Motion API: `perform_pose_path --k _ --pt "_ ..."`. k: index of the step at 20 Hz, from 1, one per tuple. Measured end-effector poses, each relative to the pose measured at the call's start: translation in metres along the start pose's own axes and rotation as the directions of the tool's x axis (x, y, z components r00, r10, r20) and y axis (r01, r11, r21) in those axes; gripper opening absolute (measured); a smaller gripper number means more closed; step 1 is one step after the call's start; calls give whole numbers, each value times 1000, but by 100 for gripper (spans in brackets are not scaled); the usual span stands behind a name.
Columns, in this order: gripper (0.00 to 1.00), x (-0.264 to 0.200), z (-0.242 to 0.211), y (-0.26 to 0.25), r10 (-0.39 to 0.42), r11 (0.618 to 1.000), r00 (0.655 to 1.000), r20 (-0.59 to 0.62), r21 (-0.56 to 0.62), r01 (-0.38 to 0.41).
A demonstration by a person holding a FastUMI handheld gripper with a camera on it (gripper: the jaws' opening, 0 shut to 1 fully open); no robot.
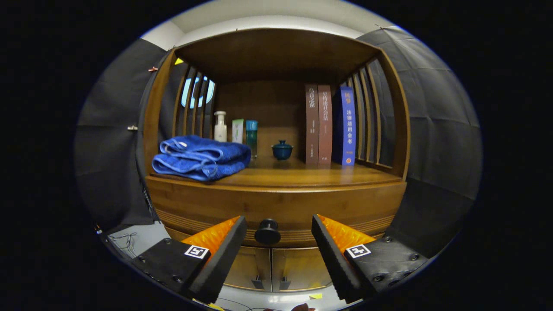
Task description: Pull open the drawer, take out the items inside it, and place them on the countertop above the cabinet.
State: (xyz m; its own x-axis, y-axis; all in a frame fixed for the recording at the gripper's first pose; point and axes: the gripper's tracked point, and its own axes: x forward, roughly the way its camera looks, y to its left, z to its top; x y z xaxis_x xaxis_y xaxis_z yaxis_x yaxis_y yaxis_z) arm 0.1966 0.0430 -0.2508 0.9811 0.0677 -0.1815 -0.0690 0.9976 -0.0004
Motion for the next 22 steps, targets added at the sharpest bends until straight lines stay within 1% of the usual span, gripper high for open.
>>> perform_pose_path --k 2,4,5,6,7,9,10,11,12,13,14,18,22 --pt "99 9 -14 5 7 1000 999 -35 14 -6" --pt "91 17 -21 12 15 999 999 -48 33 -13" --pt "82 21 -24 12 12 999 999 -52 31 -10" --pt "79 25 -27 13 7 1000 998 -63 16 -6" --pt "64 26 -29 16 13 1000 997 -73 -2 -13" --pt "54 31 -35 16 -15 999 995 -96 -48 11" --pt "54 34 -35 15 -22 999 995 -92 -51 17" --pt "47 28 -33 15 -20 1000 996 -91 -25 17" --pt "46 28 -32 17 -14 1000 996 -86 14 15" --pt "39 27 -28 15 -9 999 996 -87 45 13" --pt "31 33 -35 16 -8 998 996 -93 57 13" --pt "31 18 -35 15 -12 998 994 -105 62 19" --pt "31 -11 -38 14 -2 998 994 -113 67 10"
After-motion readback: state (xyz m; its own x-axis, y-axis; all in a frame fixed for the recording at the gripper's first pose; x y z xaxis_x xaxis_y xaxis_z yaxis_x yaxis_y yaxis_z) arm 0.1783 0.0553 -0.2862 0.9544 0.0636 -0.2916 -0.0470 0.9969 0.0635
